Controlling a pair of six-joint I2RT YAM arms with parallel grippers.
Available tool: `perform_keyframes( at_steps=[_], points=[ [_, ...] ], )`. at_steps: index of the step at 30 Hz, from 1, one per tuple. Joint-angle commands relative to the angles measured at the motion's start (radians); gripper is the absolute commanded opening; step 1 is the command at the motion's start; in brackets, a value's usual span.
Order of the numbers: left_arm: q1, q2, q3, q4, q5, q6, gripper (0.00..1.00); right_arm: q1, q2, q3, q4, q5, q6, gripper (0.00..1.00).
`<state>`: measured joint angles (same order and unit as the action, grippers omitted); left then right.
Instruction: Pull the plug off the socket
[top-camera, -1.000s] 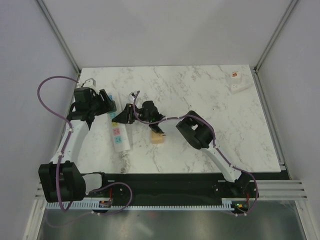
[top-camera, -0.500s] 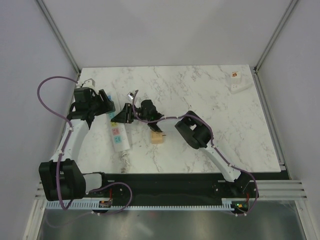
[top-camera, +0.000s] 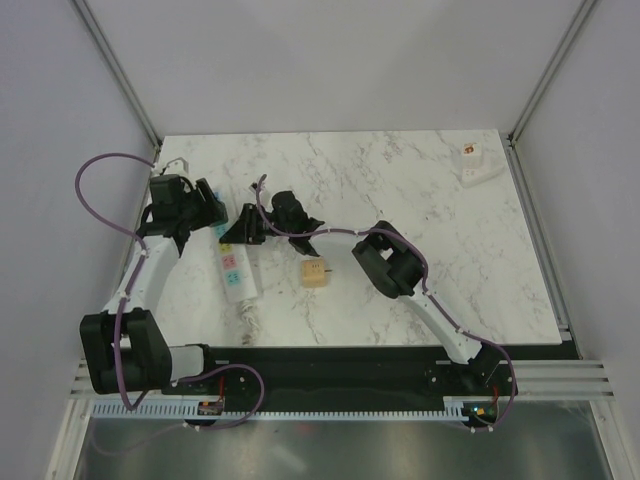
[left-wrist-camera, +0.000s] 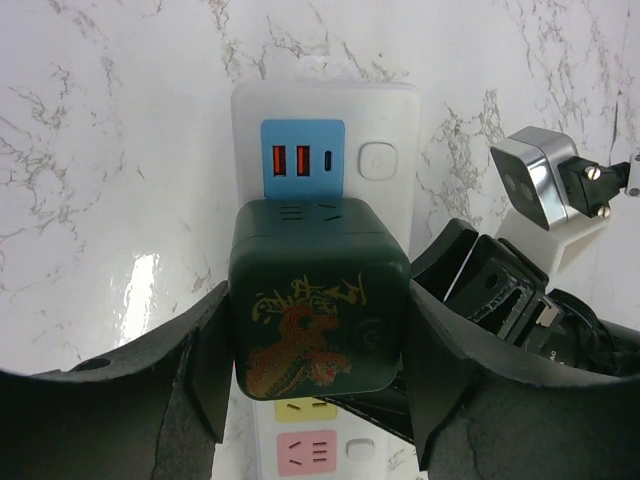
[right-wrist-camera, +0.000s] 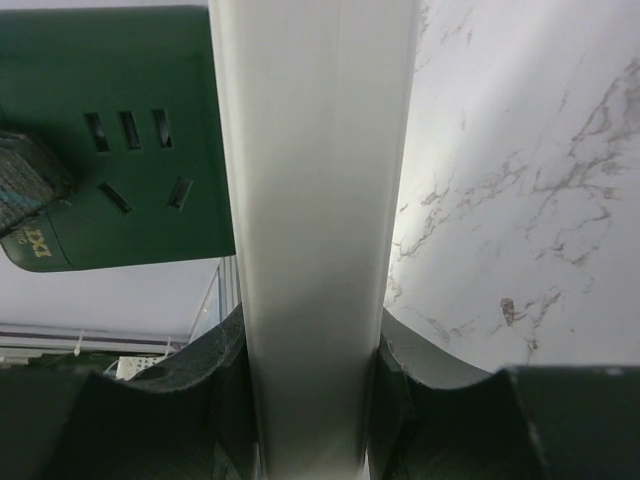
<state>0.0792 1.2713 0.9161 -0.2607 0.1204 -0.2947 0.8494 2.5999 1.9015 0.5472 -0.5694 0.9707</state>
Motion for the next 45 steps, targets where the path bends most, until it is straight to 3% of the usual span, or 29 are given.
perform_keyframes(
  at_steps=[1,9,23,32,40,45],
  points=[
    [-0.025,0.031,0.050,-0.055,0.088,-0.029,0.02,-0.024,0.060,0.021,-0.245,0.210,-0.124,0.00],
    [-0.025,0.014,0.033,0.005,0.216,-0.023,0.02,-0.038,0.069,0.011,-0.234,0.186,-0.112,0.00],
    [-0.027,-0.107,-0.037,0.090,0.171,-0.032,0.02,-0.046,0.104,0.015,-0.217,0.203,-0.069,0.00],
    [-0.027,-0.156,-0.071,0.135,0.153,-0.026,0.02,-0.075,0.143,-0.030,-0.070,0.134,0.074,0.00],
    [-0.048,-0.101,-0.019,0.022,-0.023,0.011,0.02,-0.082,0.138,-0.028,-0.067,0.138,0.077,0.00],
    [-0.062,-0.063,0.013,-0.049,-0.097,0.017,0.02,-0.079,0.092,-0.035,-0.185,0.226,-0.026,0.00]
  ],
)
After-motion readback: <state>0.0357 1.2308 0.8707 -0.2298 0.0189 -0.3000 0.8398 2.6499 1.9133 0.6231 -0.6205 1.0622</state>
